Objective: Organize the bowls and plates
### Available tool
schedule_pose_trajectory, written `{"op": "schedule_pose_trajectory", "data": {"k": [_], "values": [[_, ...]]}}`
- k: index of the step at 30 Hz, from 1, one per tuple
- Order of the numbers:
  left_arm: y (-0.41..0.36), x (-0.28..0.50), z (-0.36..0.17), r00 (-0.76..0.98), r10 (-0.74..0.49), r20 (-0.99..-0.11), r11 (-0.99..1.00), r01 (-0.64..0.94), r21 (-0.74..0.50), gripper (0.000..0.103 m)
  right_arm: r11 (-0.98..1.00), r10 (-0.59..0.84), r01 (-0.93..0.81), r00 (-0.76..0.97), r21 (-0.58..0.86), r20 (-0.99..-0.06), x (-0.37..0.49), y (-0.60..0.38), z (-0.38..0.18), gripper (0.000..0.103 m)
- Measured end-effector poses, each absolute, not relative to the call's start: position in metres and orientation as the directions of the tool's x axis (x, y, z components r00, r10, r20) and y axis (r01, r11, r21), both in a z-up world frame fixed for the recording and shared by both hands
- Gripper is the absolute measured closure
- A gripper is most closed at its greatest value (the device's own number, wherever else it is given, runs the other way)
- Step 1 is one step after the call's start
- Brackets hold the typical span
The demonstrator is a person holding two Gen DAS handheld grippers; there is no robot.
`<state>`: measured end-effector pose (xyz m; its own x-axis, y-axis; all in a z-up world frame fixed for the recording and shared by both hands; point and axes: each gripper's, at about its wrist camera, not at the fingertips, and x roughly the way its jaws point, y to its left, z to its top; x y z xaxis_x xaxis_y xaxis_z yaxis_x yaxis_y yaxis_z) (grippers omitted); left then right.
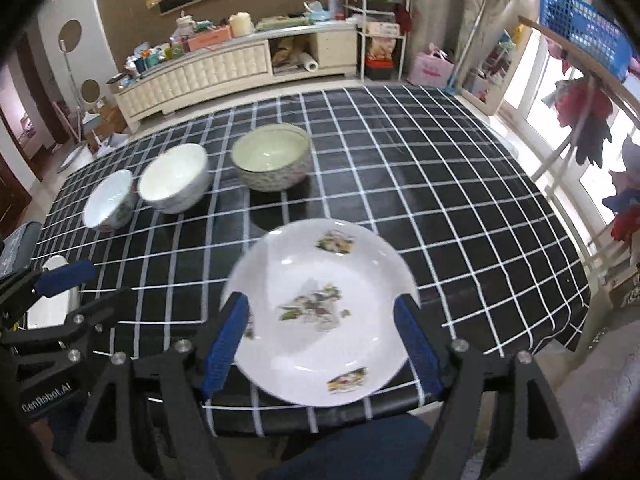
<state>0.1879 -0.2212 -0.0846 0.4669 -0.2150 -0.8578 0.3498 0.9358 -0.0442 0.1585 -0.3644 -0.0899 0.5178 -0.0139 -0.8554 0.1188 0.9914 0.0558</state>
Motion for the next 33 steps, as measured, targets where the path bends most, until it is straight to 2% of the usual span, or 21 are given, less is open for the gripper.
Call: {"op": "schedule_pose_trajectory", "data": {"k": [5, 13, 26, 27, 30, 31, 33], "values": [[-0.246, 0.206, -0.1, 0.43, -0.23, -0.873, 0.922, 0.383, -0.054, 0.042, 0.989, -0.024, 0.139, 0.495, 0.052, -0.868, 0.168, -0.387, -0.102, 0.024], [-0.272, 0.223, -0.137, 0.348, -0.209, -0.914, 0.913, 0.405, -0.055, 0.042, 0.989, -0.03, 0.14, 0.444, 0.036, -0.895, 0.177, -0.411, -0.132, 0.015], [-0.291, 0.233, -0.18, 0.266, -0.194, -0.944, 0.905, 0.421, -0.067, 0.042, 0.98, 0.007, 0.183, 0.359, 0.078, -0.933, 0.181, -0.433, -0.174, 0.015], [-0.291, 0.234, -0.181, 0.265, -0.195, -0.944, 0.905, 0.42, -0.069, 0.042, 0.981, 0.006, 0.18, 0.363, 0.076, -0.932, 0.181, -0.433, -0.173, 0.015], [-0.293, 0.236, -0.185, 0.244, -0.205, -0.948, 0.904, 0.419, -0.088, 0.042, 0.983, 0.03, 0.16, 0.364, 0.094, -0.931, 0.182, -0.431, -0.173, 0.028], [-0.293, 0.237, -0.187, 0.241, -0.208, -0.948, 0.902, 0.421, -0.091, 0.044, 0.982, 0.037, 0.158, 0.357, 0.099, -0.933, 0.183, -0.431, -0.175, 0.033], [-0.295, 0.238, -0.189, 0.235, -0.202, -0.951, 0.9, 0.426, -0.086, 0.054, 0.981, 0.045, 0.162, 0.341, 0.106, -0.939, 0.185, -0.432, -0.18, 0.04]]}}
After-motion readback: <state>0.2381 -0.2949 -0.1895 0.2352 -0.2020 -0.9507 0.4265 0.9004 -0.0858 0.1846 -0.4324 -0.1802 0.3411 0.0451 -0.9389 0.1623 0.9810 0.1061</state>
